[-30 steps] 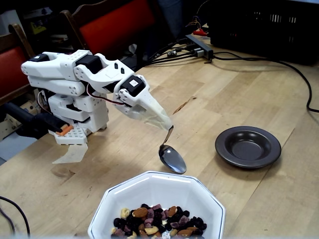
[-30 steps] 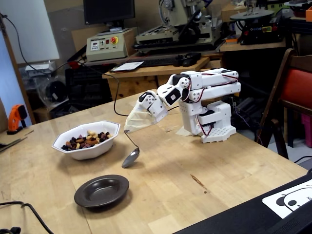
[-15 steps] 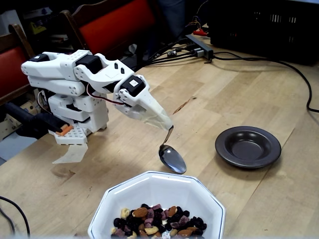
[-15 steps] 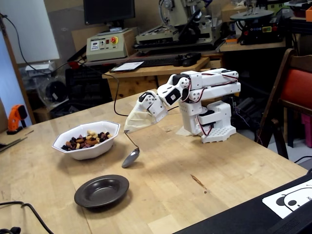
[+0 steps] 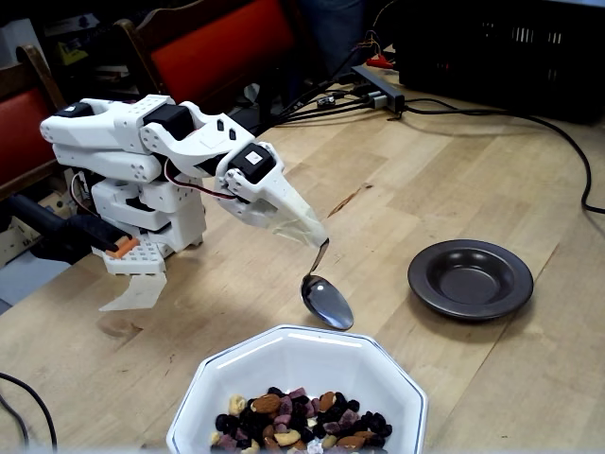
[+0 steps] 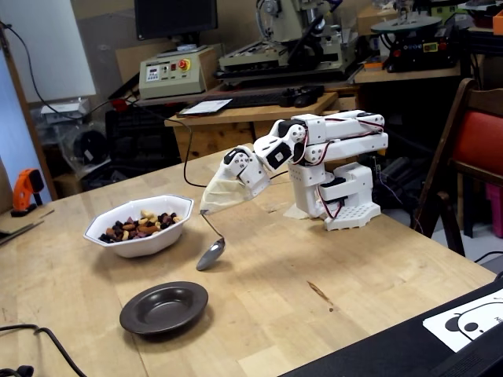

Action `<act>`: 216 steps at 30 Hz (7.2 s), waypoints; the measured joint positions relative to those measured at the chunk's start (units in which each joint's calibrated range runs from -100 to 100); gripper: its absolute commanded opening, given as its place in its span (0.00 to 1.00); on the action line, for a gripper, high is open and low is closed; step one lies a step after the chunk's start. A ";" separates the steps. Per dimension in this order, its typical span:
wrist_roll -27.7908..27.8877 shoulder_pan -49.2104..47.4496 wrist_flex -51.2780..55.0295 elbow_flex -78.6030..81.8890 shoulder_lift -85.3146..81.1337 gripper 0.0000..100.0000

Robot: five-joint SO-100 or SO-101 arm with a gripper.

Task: Use spoon to transfer food from the white bowl to brown plate

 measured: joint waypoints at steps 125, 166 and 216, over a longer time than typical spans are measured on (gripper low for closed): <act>-0.10 26.57 -43.68 -4.63 1.03 0.02; -0.10 27.88 -44.16 -35.02 28.42 0.02; -0.10 27.74 -81.98 -18.10 47.75 0.02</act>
